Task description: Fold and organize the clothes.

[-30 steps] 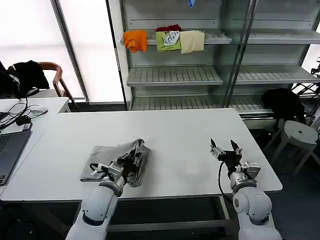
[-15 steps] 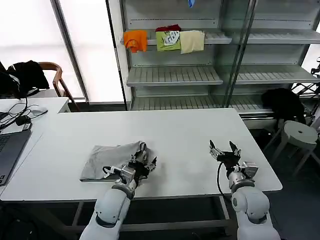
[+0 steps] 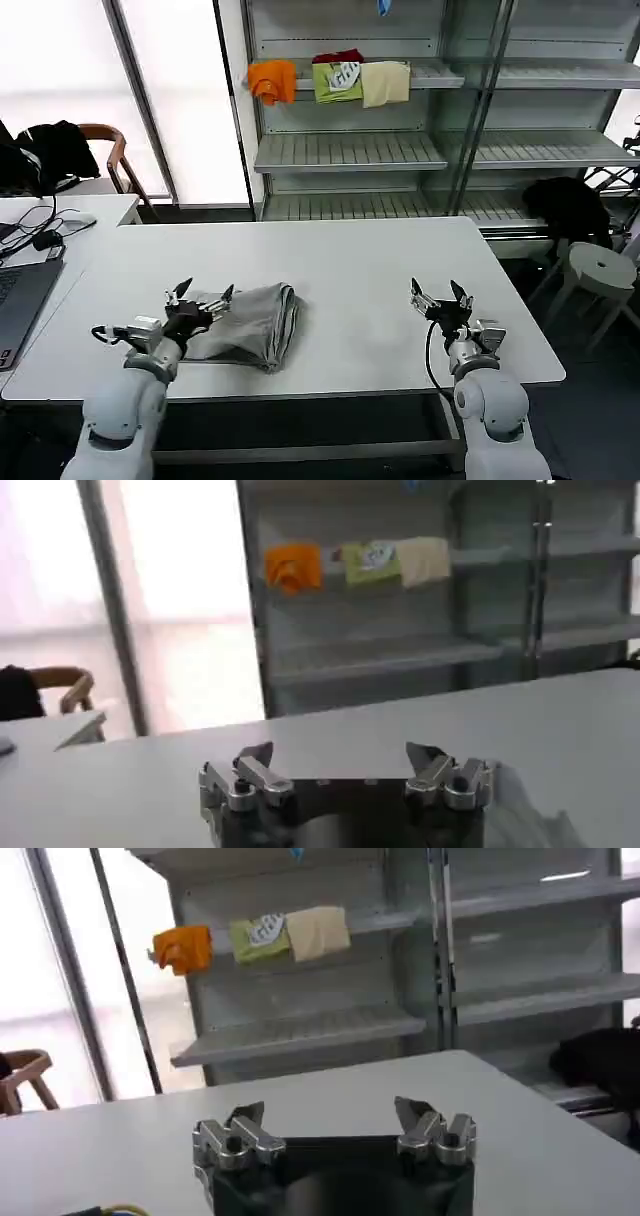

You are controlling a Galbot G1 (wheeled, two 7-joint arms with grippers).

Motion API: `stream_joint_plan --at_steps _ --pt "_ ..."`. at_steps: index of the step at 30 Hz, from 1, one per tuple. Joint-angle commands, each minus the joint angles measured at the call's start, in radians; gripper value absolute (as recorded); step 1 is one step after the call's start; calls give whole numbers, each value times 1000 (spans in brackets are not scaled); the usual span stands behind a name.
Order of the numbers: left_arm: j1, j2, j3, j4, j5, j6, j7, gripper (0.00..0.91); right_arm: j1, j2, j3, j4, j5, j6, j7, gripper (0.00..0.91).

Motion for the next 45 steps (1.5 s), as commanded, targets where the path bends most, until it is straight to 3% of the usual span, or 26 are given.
stream_joint_plan --at_steps 1,13,14,15,17,20,22,23,24,25,37,45 --pt "27 50 -153 125 -72 -19 6 907 2 12 -8 -5 -12 -2 0 907" --pt "7 11 -100 246 -27 -10 -39 907 -22 3 2 4 -11 -1 2 907" --pt "9 11 -100 248 -29 -9 -38 877 -22 3 3 4 -11 0 3 907" --pt "10 11 -99 248 -29 -9 -38 675 -23 3 3 4 -11 0 3 907" --pt "12 10 -99 244 -52 11 -38 474 -24 2 3 4 -11 0 3 907" --pt "11 4 -99 243 -69 21 -39 474 -25 4 2 5 -11 0 3 907" --pt "13 2 -98 243 -74 21 -37 393 -27 5 2 5 -11 1 4 907" --pt "15 2 -97 243 -77 21 -36 242 -28 5 1 5 -11 1 4 907" --pt "16 2 -96 244 -86 21 -36 191 -28 5 2 6 -11 1 4 907" --pt "17 1 -96 243 -91 21 -35 30 -29 4 2 8 -11 1 5 907" --pt "31 -5 -72 226 -104 7 -8 10 -34 5 5 21 -11 1 11 907" --pt "30 -6 -100 207 -17 -131 -6 10 -35 0 10 21 -10 2 12 907"
